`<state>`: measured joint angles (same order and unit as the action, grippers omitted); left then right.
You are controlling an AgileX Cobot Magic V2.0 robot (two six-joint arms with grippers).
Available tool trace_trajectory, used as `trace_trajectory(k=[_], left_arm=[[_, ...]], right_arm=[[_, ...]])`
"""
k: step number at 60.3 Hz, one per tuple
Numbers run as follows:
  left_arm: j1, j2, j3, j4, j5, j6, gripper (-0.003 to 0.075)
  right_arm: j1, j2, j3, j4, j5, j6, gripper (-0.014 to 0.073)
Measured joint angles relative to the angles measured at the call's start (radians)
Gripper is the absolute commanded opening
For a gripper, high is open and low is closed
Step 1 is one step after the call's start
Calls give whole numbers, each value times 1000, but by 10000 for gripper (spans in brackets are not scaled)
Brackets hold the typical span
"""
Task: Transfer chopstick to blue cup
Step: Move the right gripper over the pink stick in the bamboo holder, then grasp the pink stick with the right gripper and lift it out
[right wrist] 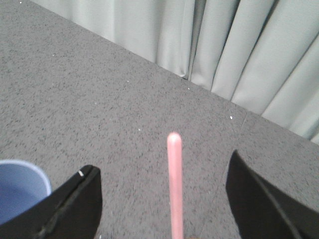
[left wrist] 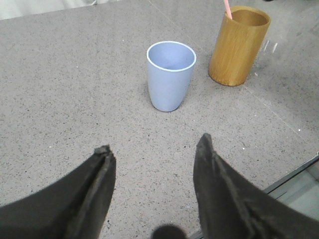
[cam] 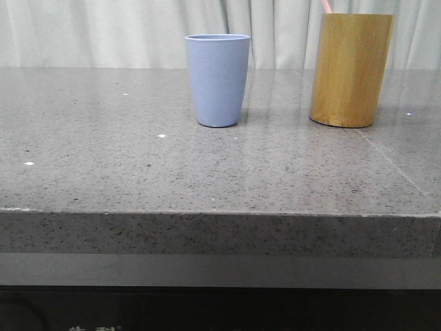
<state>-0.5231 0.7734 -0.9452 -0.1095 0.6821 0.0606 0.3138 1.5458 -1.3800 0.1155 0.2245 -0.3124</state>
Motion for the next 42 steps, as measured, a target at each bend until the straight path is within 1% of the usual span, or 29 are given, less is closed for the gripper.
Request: trace_trajectory(k=[9, 12, 17, 20, 27, 31, 42], left_arm=[[0, 0, 2, 0, -6, 0, 367], [0, 0, 2, 0, -6, 0, 367], [0, 0, 2, 0, -6, 0, 367], [0, 0, 2, 0, -6, 0, 367], [0, 0, 2, 0, -6, 0, 367], [0, 0, 2, 0, -8, 0, 367], [0, 0, 2, 0, -8, 0, 367]], right_arm=[[0, 87, -65, 0, -2, 0, 537], [0, 108, -75, 0, -2, 0, 519], [0, 126, -80, 0, -2, 0, 430], [0, 130, -82, 0, 0, 0, 351], [0, 132, -82, 0, 8, 0, 199], [0, 132, -83, 0, 10, 0, 136], [0, 132, -84, 0, 16, -3, 11]])
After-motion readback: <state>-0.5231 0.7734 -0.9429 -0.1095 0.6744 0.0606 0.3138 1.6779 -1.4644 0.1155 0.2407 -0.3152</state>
